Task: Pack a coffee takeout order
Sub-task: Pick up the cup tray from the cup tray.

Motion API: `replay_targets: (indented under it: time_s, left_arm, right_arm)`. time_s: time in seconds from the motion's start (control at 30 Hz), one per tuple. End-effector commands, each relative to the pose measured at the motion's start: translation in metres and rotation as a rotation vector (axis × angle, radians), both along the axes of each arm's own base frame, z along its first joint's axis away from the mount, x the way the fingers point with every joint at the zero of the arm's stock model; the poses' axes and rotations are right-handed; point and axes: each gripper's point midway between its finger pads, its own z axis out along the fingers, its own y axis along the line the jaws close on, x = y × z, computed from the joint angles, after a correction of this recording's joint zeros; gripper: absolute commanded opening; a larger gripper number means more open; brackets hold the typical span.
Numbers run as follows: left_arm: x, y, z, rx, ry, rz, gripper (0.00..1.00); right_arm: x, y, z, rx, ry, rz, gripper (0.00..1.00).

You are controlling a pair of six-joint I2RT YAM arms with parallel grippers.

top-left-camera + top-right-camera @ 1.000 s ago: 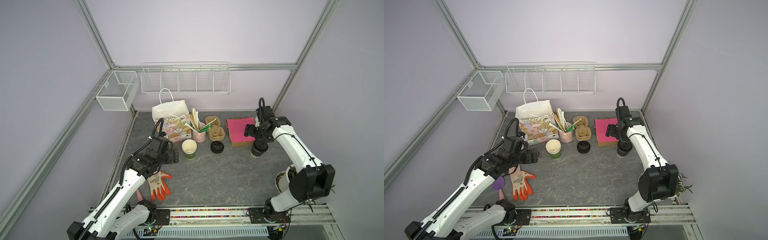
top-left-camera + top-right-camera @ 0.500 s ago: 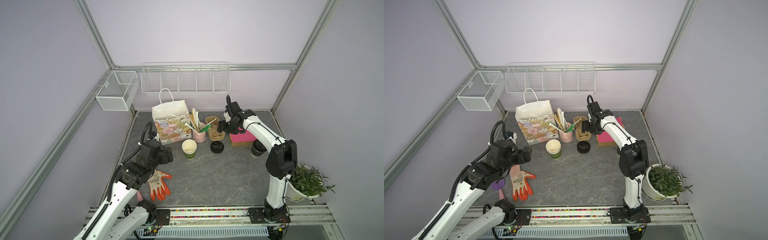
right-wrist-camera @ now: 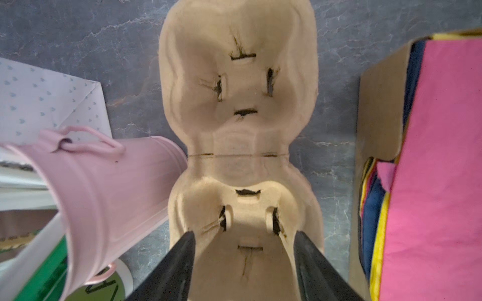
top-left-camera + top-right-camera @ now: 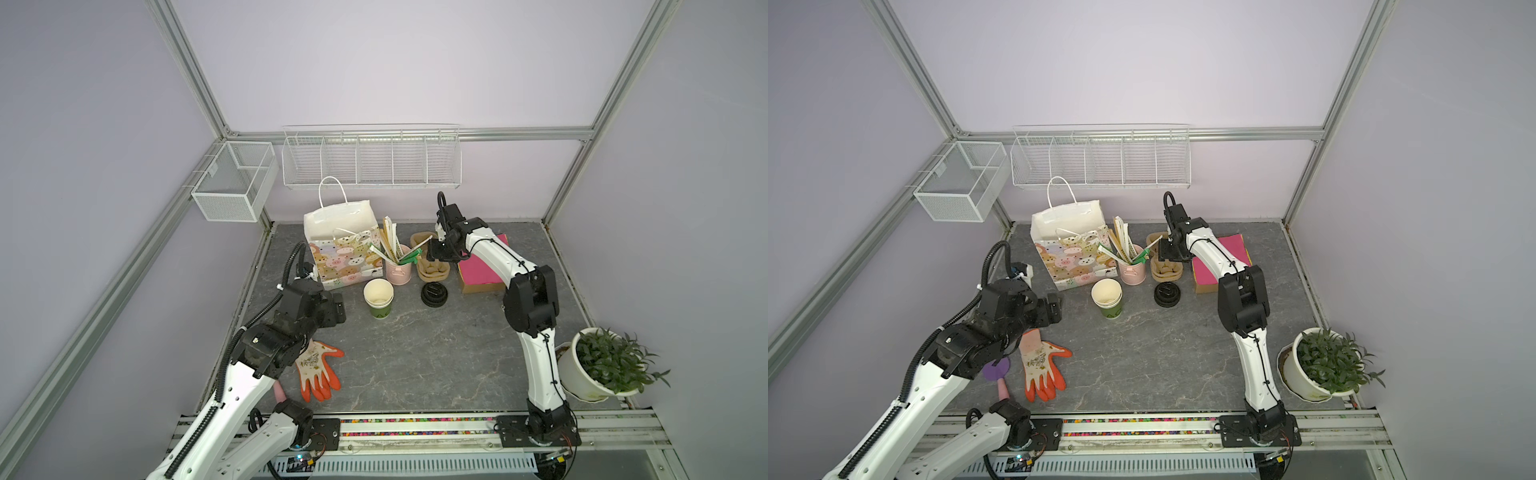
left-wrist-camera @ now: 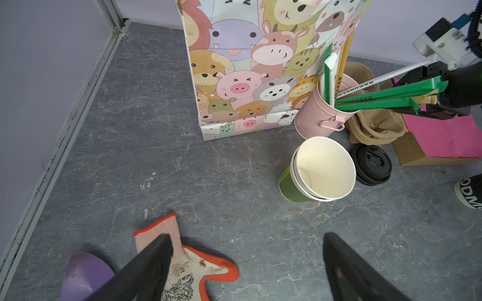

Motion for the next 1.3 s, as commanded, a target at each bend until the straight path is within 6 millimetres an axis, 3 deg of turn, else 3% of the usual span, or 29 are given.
replay_targets:
  time_s: [0.0,0.4,0.87,1.07,1.27]
  left_arm:
    - [0.001,0.004,-0.008,0.019,0.019,0.019,0.91]
    - [0.003,0.004,-0.011,0.025,0.030,0.021,0.91]
    - [0.004,0.003,-0.012,0.018,0.039,0.019,0.91]
    - [0.004,0.004,-0.013,0.021,0.043,0.020,0.91]
    - [0.005,0.005,-0.013,0.019,0.045,0.022,0.91]
  right_arm:
    - [0.016,0.001,-0.001,-0.037,-0.060,0.008,0.62]
    - [0.034,0.016,-0.017,-0.080,-0.084,0.034,0.62]
    - [0.034,0.017,-0.030,-0.107,-0.067,0.041,0.46]
    - [0.034,0.018,-0.018,-0.100,-0.083,0.036,0.37]
    - [0.035,0.019,0.003,-0.083,-0.114,0.033,0.35]
